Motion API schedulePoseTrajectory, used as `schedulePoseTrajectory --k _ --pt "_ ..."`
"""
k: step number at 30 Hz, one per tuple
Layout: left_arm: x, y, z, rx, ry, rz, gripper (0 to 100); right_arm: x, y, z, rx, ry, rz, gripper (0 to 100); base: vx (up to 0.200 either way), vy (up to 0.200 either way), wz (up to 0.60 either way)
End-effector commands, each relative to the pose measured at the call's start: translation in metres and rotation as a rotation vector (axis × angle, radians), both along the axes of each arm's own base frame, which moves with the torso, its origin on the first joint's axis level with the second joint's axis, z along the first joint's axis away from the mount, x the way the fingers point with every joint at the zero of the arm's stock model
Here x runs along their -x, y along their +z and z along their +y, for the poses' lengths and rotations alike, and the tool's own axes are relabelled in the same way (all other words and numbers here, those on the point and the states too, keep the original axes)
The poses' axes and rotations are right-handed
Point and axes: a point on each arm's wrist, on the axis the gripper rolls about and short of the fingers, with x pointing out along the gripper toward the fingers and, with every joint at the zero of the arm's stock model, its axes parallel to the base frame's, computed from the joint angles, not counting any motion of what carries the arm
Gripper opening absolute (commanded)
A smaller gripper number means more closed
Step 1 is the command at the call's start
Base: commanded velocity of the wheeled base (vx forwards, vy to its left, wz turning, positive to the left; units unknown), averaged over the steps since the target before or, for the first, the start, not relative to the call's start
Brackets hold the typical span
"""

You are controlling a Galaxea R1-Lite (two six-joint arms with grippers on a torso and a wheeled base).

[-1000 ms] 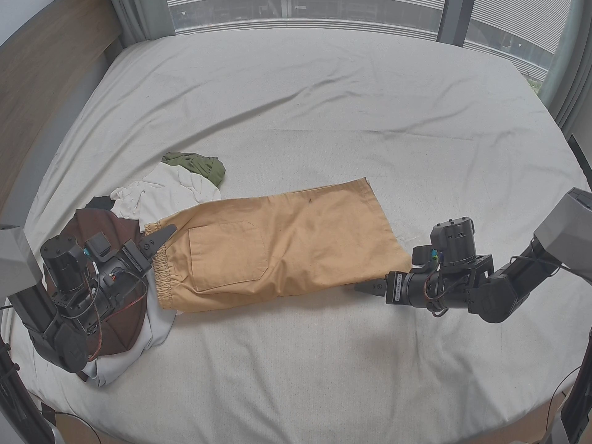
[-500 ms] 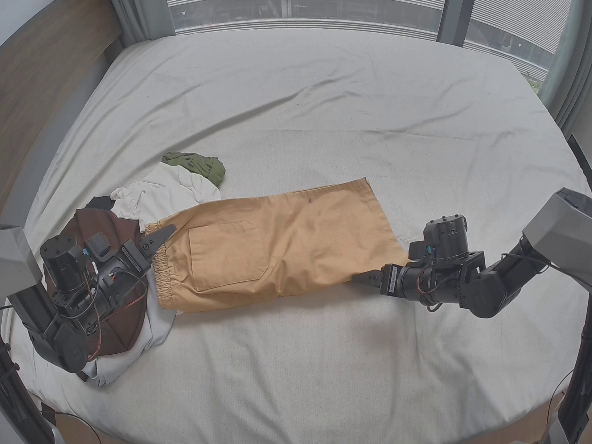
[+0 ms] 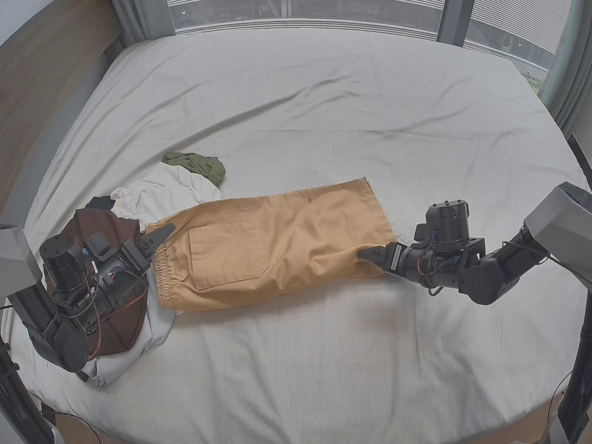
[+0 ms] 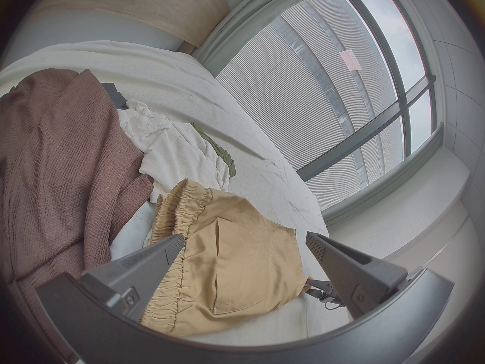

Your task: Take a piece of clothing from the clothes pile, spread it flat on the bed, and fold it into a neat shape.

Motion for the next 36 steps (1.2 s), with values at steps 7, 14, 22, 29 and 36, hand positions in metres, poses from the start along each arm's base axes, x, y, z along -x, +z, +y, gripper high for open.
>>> schedulePoseTrajectory --k 7,14,22,29,36 --pt "0.0 -0.001 0.0 0.0 0.0 0.003 100 0.006 0.013 -0.003 -0.02 -0.004 -0.019 100 0.0 0.0 0.0" --pt "0.001 -0.001 0.0 0.0 -0.001 0.003 100 0.007 0.016 -0.002 -0.052 -0.018 -0.011 100 0.0 0.0 0.0" --pt "0.001 -0.001 0.0 0.0 -0.001 0.003 100 -0.001 0.0 0.006 -0.053 -0.015 0.021 100 0.0 0.0 0.0" --pt "0.001 0.0 0.0 0.0 -0.001 0.0 100 -0.006 -0.007 0.012 -0.072 -0.026 0.038 100 0.0 0.0 0.0" --pt "0.001 0.0 0.0 0.0 -0.001 0.0 100 -0.011 -0.012 0.013 -0.084 -0.068 0.005 100 0.0 0.0 0.0"
